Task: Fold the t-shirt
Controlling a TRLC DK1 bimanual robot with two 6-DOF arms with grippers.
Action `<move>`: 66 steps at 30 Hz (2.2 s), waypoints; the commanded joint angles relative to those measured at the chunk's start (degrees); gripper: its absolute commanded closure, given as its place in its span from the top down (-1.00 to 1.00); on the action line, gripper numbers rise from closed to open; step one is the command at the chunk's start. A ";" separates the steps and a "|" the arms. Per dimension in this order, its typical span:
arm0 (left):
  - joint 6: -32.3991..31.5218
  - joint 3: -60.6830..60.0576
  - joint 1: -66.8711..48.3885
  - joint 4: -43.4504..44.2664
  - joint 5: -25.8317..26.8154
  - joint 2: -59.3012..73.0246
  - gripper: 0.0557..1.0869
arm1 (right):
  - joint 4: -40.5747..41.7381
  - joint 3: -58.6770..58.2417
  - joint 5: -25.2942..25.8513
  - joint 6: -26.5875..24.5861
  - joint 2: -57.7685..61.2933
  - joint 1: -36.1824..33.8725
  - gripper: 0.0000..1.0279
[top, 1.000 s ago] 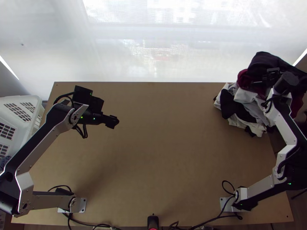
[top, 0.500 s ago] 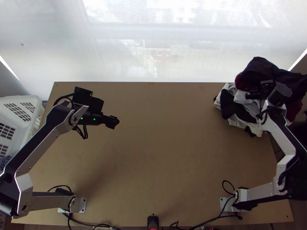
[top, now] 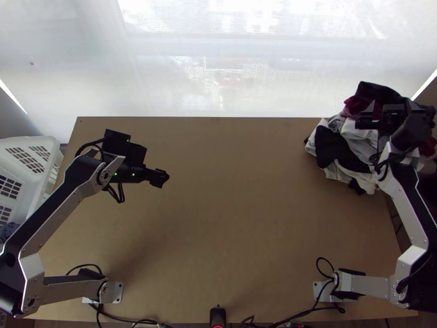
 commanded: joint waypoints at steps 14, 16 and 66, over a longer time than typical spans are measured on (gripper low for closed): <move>-0.24 -2.35 0.08 0.86 0.00 -0.07 0.92 | -2.54 5.93 3.40 8.20 3.56 4.90 0.91; -0.42 -2.43 -0.01 1.12 0.00 -0.42 0.92 | -2.63 4.17 4.10 9.43 1.45 6.13 0.91; 8.11 -41.72 14.49 17.03 -21.62 -55.88 0.92 | -24.16 -41.97 4.63 30.26 -54.36 33.73 0.91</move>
